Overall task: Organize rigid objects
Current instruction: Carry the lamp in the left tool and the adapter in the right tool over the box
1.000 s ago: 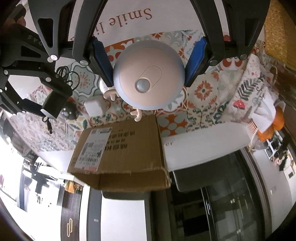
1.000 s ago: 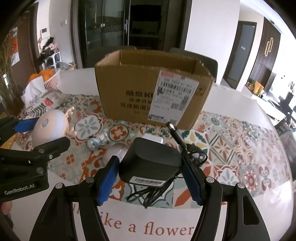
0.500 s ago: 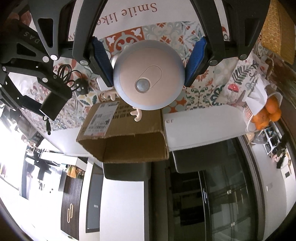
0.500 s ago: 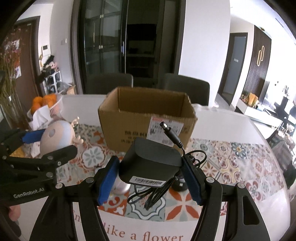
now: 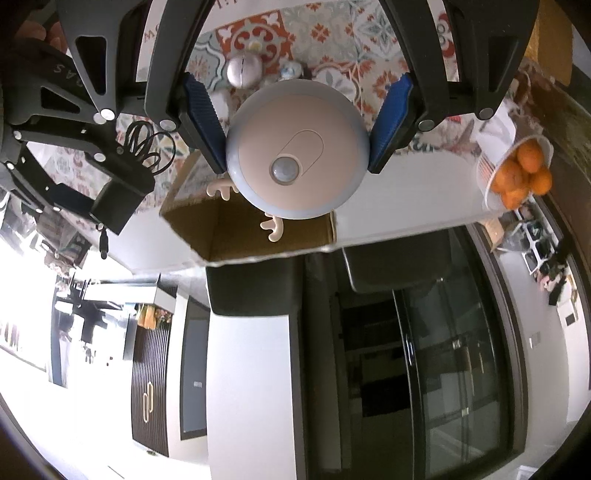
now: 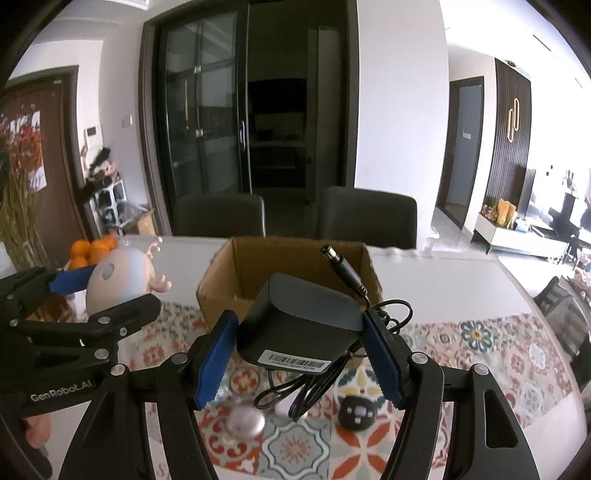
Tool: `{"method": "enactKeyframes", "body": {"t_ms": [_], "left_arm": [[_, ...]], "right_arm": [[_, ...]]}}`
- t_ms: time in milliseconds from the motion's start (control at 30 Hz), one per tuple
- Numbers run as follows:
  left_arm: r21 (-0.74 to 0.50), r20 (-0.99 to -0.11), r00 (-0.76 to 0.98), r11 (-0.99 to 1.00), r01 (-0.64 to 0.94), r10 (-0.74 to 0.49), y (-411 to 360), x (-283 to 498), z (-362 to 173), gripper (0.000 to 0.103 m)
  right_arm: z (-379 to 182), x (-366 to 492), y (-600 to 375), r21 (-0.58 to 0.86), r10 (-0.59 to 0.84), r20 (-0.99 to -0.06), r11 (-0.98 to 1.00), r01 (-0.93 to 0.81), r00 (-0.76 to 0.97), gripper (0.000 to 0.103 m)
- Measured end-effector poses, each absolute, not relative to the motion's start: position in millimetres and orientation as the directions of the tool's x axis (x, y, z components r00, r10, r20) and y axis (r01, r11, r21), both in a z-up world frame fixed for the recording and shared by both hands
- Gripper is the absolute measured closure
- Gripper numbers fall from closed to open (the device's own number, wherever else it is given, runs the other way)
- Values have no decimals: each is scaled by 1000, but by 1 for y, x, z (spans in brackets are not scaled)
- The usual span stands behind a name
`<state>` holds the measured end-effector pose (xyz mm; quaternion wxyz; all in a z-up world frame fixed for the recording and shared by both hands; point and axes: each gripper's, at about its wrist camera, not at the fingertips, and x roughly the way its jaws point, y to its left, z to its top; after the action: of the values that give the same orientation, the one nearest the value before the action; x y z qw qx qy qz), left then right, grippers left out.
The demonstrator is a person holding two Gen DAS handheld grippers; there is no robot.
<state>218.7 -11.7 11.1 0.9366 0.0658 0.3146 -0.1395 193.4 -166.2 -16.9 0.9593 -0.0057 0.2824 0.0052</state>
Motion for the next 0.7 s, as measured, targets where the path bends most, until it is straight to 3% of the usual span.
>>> {"method": "enactKeyframes", "body": {"t_ms": [433,700], "left_arm": [[32,-602,769,956,292,-215,-24,269,26,28],[14,-622,753,958,286,-215,-29,299,26,28]], "right_arm": [[11,248,-176,-8,11,-492,1000,-17,871,35],[12,291,-183,33,74,-513,997,-66,855,35]]}}
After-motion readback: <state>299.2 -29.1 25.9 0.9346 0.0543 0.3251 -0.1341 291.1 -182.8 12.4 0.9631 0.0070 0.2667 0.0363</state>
